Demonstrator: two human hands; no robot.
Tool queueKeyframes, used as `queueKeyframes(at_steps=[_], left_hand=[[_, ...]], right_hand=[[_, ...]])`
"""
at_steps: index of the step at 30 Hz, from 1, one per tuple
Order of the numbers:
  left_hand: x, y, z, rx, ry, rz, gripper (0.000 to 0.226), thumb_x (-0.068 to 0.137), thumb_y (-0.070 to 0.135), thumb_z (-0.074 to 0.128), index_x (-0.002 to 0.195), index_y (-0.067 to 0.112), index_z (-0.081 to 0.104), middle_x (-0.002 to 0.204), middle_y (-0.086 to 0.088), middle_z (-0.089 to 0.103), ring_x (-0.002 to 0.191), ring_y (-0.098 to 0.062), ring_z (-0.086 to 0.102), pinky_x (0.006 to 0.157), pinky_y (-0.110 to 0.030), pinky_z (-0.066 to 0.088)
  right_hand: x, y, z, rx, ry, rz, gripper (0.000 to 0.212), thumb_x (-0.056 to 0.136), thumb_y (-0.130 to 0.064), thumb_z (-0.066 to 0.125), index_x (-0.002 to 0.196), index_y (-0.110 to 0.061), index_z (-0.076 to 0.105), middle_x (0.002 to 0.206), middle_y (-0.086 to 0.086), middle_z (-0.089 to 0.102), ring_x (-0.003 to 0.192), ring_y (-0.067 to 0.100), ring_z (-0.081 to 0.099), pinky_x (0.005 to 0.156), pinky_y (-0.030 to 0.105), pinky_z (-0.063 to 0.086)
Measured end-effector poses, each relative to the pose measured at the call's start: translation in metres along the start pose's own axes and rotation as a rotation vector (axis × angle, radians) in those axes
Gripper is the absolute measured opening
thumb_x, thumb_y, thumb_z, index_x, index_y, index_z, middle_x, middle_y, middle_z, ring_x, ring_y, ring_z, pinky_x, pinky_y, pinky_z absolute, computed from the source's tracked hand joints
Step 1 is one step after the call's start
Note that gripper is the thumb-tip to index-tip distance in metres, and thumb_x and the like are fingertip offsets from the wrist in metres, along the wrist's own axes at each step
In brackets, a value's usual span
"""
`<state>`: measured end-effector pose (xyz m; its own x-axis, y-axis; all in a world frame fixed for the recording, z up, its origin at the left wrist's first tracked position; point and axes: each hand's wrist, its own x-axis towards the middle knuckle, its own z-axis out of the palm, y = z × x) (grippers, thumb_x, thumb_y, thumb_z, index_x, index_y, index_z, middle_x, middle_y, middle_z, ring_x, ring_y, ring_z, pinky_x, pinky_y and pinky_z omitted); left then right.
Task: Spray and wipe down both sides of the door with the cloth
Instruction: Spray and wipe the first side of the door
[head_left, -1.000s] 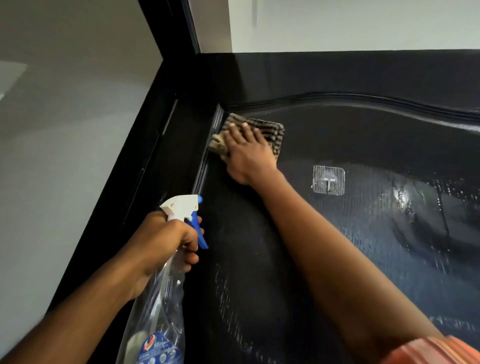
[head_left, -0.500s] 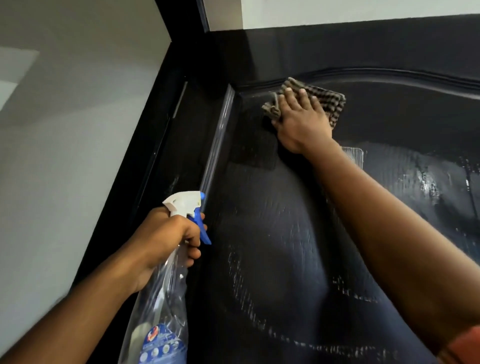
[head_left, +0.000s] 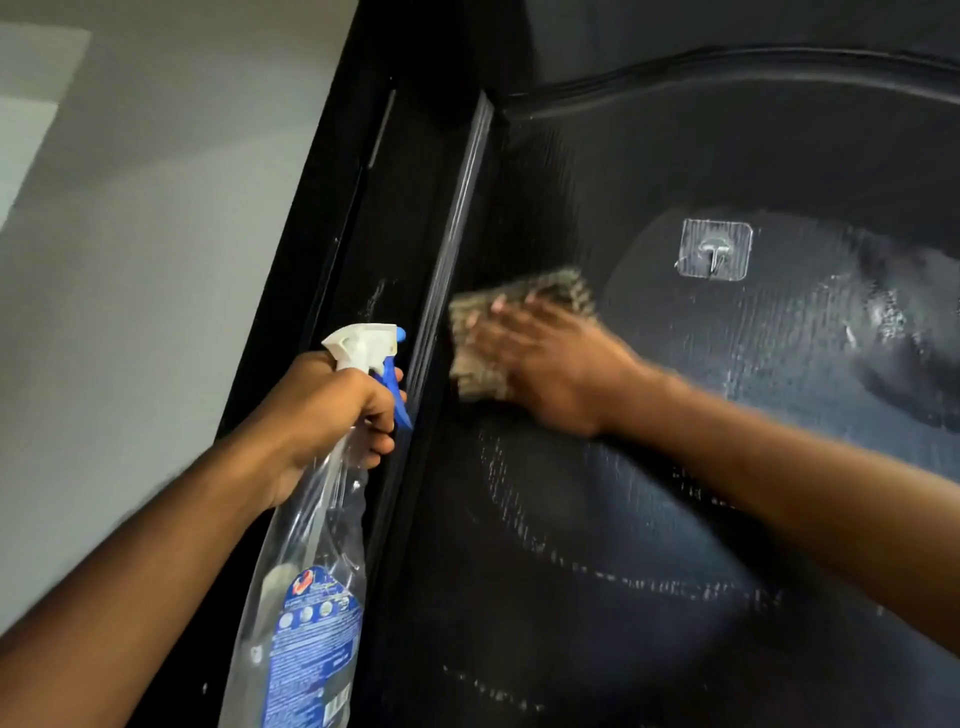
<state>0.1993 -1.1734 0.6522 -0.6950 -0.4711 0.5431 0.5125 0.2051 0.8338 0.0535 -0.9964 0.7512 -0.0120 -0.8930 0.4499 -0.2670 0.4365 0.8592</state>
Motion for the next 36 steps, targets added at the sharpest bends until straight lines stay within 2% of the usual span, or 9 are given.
queueKeyframes(at_steps=[5,9,12,18,22,26,29,32,36], left_hand=[[-0.004,-0.006,0.009,0.032,0.003,-0.019,0.035,0.068,-0.010,0.053,0.096,0.004,0.069,0.069,-0.007,0.065,0.050,-0.018,0.058,0.050,-0.030,0.050],[-0.008,-0.006,0.022,0.029,-0.001,-0.032,0.035,0.066,-0.010,0.052,0.096,-0.001,0.067,0.081,-0.013,0.068,0.049,-0.018,0.057,0.049,-0.030,0.048],[-0.009,-0.003,0.029,0.024,0.033,-0.022,0.035,0.065,-0.010,0.052,0.098,-0.009,0.064,0.071,-0.017,0.064,0.046,-0.019,0.056,0.048,-0.029,0.048],[-0.023,0.000,0.032,0.055,0.045,-0.037,0.037,0.066,-0.009,0.053,0.100,-0.005,0.066,0.083,-0.022,0.067,0.047,-0.017,0.057,0.050,-0.030,0.050],[-0.026,0.000,0.030,0.057,0.031,-0.030,0.033,0.067,-0.010,0.052,0.095,-0.002,0.067,0.075,-0.014,0.064,0.048,-0.019,0.056,0.049,-0.029,0.049],[-0.027,-0.001,0.030,0.034,0.029,-0.025,0.035,0.069,-0.012,0.051,0.095,0.003,0.069,0.086,-0.016,0.070,0.049,-0.018,0.056,0.048,-0.029,0.048],[-0.025,-0.005,0.034,0.035,0.016,-0.031,0.036,0.068,-0.012,0.052,0.095,0.005,0.069,0.093,-0.016,0.072,0.050,-0.019,0.057,0.049,-0.030,0.049],[-0.022,-0.008,0.045,0.037,-0.016,-0.036,0.037,0.068,-0.011,0.053,0.096,0.007,0.069,0.094,-0.015,0.073,0.051,-0.020,0.058,0.050,-0.032,0.049],[-0.021,-0.009,0.060,0.008,-0.044,-0.049,0.036,0.070,-0.012,0.052,0.096,0.007,0.068,0.092,-0.015,0.072,0.051,-0.021,0.057,0.049,-0.031,0.047]], right_hand=[[0.039,0.069,-0.020,-0.032,0.038,0.413,0.062,0.101,-0.046,0.030,0.154,-0.015,0.021,0.162,0.005,0.017,0.149,0.029,0.011,0.119,0.046,0.006],[0.021,0.013,-0.006,-0.029,0.025,0.236,0.065,0.096,-0.046,0.026,0.152,-0.014,0.028,0.159,0.007,0.025,0.147,0.030,0.020,0.119,0.045,0.010],[-0.016,-0.053,0.013,-0.019,-0.074,0.020,0.073,0.087,-0.046,0.015,0.148,-0.014,0.038,0.155,0.007,0.034,0.145,0.030,0.028,0.119,0.046,0.013],[-0.076,-0.103,0.035,0.011,-0.137,-0.194,0.066,0.089,-0.042,0.025,0.146,-0.014,0.042,0.151,0.005,0.042,0.143,0.026,0.033,0.118,0.043,0.010],[-0.041,-0.039,0.019,0.001,0.024,0.101,0.060,0.088,-0.037,0.047,0.144,-0.013,0.046,0.150,0.008,0.044,0.140,0.029,0.038,0.116,0.045,0.022],[-0.004,0.056,-0.018,0.024,0.099,0.571,0.058,0.102,-0.040,0.031,0.153,-0.013,0.026,0.160,0.007,0.022,0.149,0.029,0.016,0.119,0.045,0.008],[0.015,0.061,-0.022,0.062,0.147,0.813,0.062,0.100,-0.037,0.030,0.154,-0.010,0.016,0.162,0.010,0.011,0.150,0.032,0.006,0.121,0.048,0.003],[0.015,0.010,-0.015,0.109,0.153,0.819,0.066,0.096,-0.030,0.032,0.154,-0.007,0.011,0.163,0.013,0.006,0.149,0.034,0.001,0.120,0.048,-0.002],[-0.018,-0.044,0.002,0.091,0.074,0.534,0.069,0.090,-0.031,0.015,0.155,-0.007,0.014,0.163,0.011,0.008,0.150,0.032,0.002,0.119,0.046,-0.005]])
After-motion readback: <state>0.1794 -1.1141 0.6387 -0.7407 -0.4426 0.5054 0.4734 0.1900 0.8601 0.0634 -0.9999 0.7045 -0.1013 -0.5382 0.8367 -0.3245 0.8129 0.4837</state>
